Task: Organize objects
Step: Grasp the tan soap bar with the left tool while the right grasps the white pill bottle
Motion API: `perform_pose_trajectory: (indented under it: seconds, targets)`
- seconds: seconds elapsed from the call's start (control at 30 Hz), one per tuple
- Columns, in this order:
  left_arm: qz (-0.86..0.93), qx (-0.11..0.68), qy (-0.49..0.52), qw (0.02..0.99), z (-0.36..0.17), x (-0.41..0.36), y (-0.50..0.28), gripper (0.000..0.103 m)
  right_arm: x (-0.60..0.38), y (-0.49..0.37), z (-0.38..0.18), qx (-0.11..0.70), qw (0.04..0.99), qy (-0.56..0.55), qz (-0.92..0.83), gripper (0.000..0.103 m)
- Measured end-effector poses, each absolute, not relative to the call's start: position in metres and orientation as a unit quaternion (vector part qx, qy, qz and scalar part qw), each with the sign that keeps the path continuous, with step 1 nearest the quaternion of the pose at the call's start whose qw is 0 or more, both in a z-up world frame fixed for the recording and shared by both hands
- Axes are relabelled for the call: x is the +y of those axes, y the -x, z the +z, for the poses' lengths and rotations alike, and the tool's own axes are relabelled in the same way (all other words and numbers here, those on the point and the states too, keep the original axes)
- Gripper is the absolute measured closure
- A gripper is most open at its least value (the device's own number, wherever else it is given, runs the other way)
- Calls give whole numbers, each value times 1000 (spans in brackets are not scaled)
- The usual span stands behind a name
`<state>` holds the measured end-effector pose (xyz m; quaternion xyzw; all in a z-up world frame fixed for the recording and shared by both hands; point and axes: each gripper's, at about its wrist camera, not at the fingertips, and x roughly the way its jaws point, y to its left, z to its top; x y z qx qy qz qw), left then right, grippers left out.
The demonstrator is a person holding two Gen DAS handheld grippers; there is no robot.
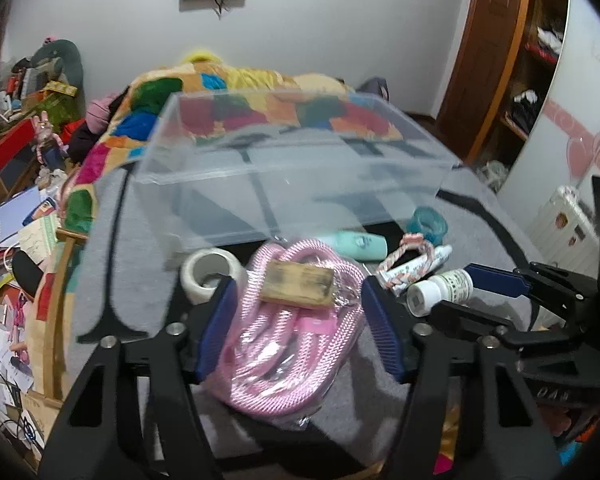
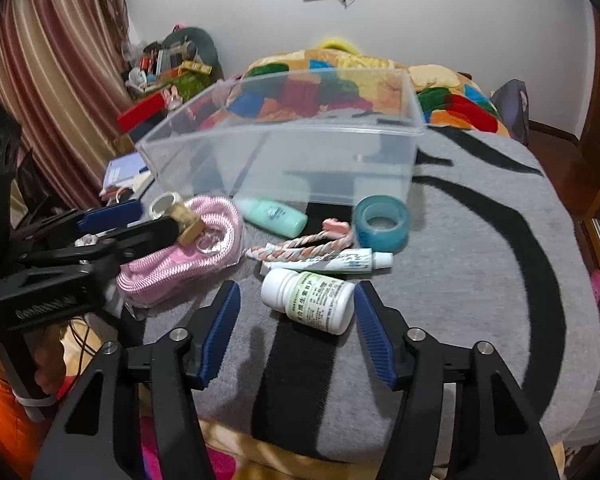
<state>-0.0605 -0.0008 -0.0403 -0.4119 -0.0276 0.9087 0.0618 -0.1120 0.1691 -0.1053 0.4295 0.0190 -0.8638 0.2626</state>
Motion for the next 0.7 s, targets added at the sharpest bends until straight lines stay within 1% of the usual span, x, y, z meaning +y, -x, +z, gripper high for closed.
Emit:
perform_pose_trajectory:
  seconds: [0.03,0.07,0.13,0.17,0.2,0.27,0.53,0.57,0.6,0.7]
  targets:
    - [905,-27,420,63,-45,1,65,49,168,112,-107,22,261,-432,-863,55]
    - [905,-24,421,59,-47,2,67,49,168,114,-110,23,257,-435,-863,59]
    - [909,-16,412,57,-47,5,68,51,169,117,-113,18,252,-440,-862,62]
    - [911,-14,410,55,-47,6,68,55,171,119,-115,16,247,-442,-862,63]
    - [912,-12,407,53,-47,7,69,61,171,120,-116,16,245,-442,-863,65]
    - [913,-10,404,52,-48,8,68,61,172,120,-117,17,242,-439,-865,70]
    - [915,-29,399,50,-42,-3,51,62,184,108,-108,19,238,-416,-877,73]
    - [916,-32,397,49,-40,-5,49,62,187,106,-106,18,238,-414,-878,82]
    - [917,-36,394,45,-37,-8,47,62,191,106,-104,19,238,-416,-877,97]
    - [921,-43,384,43,-29,-13,42,62,197,105,-100,16,240,-416,-877,96]
